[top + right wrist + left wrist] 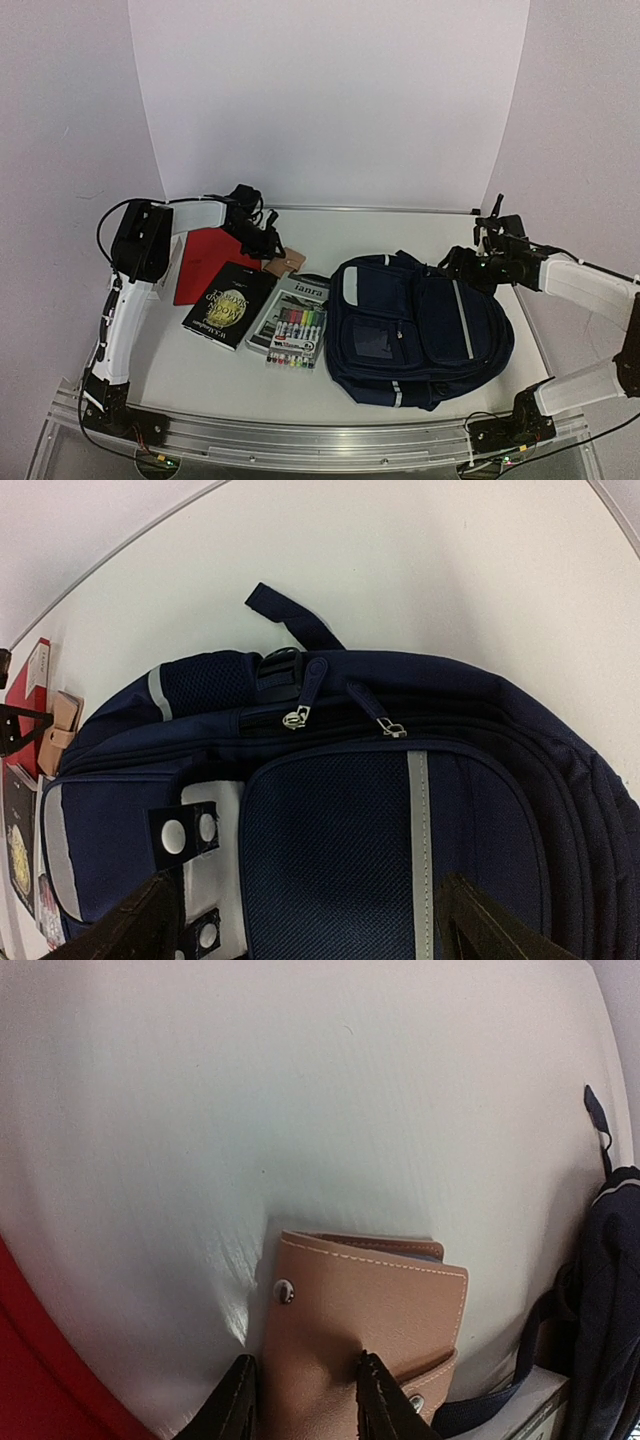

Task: Pack the student bag
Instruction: Pick up the personal item from the center of the board.

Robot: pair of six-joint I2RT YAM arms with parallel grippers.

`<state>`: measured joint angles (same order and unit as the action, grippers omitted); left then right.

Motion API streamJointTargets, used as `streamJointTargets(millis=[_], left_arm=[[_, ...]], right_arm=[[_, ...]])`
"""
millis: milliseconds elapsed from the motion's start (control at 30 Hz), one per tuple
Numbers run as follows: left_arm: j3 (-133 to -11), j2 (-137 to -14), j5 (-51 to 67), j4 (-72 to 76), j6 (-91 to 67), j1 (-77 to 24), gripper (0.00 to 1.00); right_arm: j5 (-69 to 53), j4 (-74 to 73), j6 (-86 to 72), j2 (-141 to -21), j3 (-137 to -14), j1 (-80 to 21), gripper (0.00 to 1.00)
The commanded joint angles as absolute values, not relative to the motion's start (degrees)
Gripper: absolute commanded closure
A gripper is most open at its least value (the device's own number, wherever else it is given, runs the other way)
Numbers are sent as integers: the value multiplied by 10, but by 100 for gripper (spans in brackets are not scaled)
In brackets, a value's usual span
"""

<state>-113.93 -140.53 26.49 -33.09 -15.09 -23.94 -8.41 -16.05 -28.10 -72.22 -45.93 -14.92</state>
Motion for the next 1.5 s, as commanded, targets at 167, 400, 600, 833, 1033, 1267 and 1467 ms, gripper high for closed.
streamJointTargets(millis=[167, 400, 600, 833, 1033, 1267, 1467], left_arm=[[-1128, -1406, 285, -315, -158, -236, 91], [-1074, -1336, 340, -245, -177, -226, 100], [-1036, -1243, 345, -185, -189, -224, 100], [-958, -1127, 346, -113, -188, -224, 100], [-918, -1061, 425, -182, -134, -241, 100], [-817, -983, 447, -215, -106, -330, 100], [-755, -942, 503, -150, -157, -377, 100]], right_arm=[[-88, -164, -287, -699, -466, -147, 13], [-102, -175, -288, -678, -482, -148, 13], [-143, -180, -266, -639, -502, -148, 14], [-244, -181, -236, -605, -537, -149, 10], [-348, -182, -218, -626, -579, -176, 2], [-358, -173, -210, -681, -626, -276, 2], [-385, -139, -204, -749, -631, -330, 2]])
